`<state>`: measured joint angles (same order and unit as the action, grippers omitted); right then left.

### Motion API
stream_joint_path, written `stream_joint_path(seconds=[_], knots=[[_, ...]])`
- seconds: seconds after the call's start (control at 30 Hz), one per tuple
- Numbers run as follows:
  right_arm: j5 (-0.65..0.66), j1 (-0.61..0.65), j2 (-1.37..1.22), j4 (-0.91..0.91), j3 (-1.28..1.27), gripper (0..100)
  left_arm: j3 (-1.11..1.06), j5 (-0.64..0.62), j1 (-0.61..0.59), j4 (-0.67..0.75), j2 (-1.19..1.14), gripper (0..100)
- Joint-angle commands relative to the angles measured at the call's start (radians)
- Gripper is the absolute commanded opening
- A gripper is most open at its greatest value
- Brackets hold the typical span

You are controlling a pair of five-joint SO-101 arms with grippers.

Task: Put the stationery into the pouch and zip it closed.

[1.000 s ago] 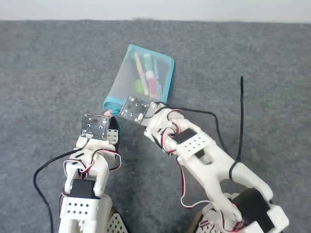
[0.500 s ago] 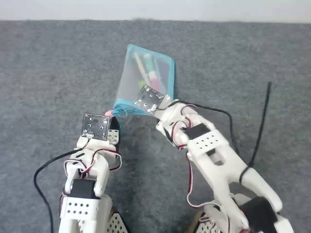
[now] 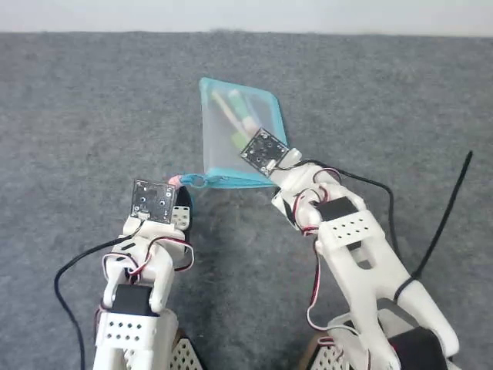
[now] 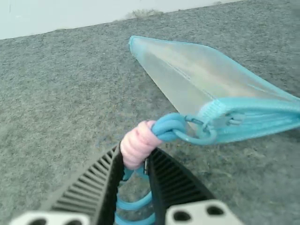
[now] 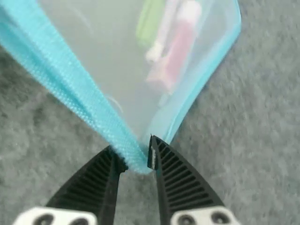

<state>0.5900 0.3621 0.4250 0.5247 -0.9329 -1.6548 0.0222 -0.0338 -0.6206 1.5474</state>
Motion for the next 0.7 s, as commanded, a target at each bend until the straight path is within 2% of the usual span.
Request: stream_joint_path(seconds=[0.0, 0.17, 0.3, 0.37, 0.53, 0.67], knots=[[0.012, -0.093, 0.039, -0.031, -0.02, 0.6, 0.076, 0.0, -0.014, 0.02, 0.018, 1], [0.003, -0.085, 0.036, -0.031, -0.025, 0.6, 0.07, 0.005, 0.008, 0.02, 0.012, 1], [-0.064, -0.076, 0.041, -0.033, -0.025, 0.6, 0.039, 0.011, 0.112, 0.018, 0.02, 1], [-0.109, -0.061, 0.041, -0.024, -0.025, 0.6, 0.038, 0.034, 0.146, 0.014, 0.02, 5], [-0.17, -0.047, 0.042, -0.022, -0.025, 0.7, 0.036, 0.044, 0.153, 0.003, 0.02, 20], [-0.173, -0.047, 0.096, 0.001, -0.026, 8.1, 0.038, 0.046, 0.153, 0.003, 0.02, 21]])
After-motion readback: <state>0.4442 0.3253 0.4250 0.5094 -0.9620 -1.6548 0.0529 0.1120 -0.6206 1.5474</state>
